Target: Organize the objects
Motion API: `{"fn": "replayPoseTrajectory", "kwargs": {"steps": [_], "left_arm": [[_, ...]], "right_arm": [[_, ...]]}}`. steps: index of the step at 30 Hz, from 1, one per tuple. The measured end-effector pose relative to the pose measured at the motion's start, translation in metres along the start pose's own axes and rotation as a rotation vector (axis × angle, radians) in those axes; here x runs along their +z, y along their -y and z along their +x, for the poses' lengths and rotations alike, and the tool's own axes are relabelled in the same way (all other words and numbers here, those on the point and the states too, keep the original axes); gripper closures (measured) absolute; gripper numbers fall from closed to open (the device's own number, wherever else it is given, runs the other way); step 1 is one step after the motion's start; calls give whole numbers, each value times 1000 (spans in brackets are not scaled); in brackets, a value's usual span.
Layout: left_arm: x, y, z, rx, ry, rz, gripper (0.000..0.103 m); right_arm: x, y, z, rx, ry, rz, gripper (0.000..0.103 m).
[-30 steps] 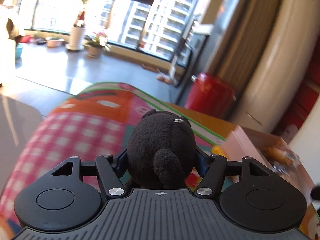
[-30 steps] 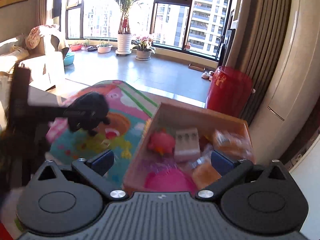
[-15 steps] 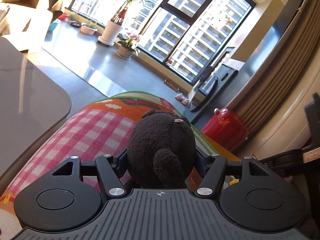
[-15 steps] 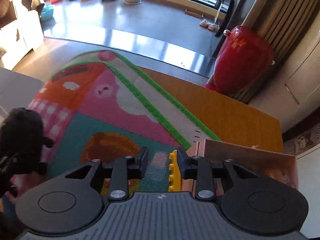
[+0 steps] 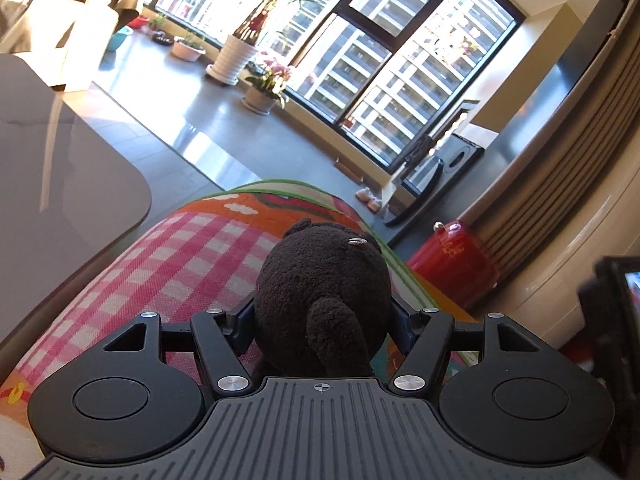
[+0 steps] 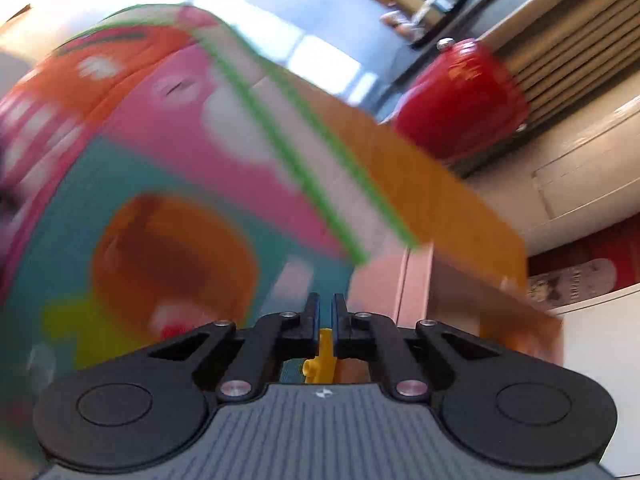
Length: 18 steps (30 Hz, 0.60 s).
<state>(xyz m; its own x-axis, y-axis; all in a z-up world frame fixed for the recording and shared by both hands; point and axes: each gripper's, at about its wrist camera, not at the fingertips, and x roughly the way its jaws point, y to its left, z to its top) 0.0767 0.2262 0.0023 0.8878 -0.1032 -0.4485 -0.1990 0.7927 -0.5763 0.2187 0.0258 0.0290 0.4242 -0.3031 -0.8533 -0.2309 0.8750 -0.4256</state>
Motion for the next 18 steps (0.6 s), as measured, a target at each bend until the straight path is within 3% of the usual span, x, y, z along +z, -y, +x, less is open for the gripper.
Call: {"fn": "replayPoseTrajectory", "kwargs": {"steps": [6,11,14,16,18], "left_arm": [[-2,10,-5,-16,23,47,33],[-6,33,-19,-44,16,115,33],[-20,58,-38,-99,-41,196,33],[-34,76,-53,-129,-85,270,33],[-50,91,-67,-155,-131,337,33]], "right_arm": [[-90,-2,-45,214,-1,-80,99],[-162,12,-76,319,29,-97,98],[-198,28,-84,353,92,-65,79],[-217,33,-89,363,123,-38,42],[-231,43,-86,367,151,-25,37]]}}
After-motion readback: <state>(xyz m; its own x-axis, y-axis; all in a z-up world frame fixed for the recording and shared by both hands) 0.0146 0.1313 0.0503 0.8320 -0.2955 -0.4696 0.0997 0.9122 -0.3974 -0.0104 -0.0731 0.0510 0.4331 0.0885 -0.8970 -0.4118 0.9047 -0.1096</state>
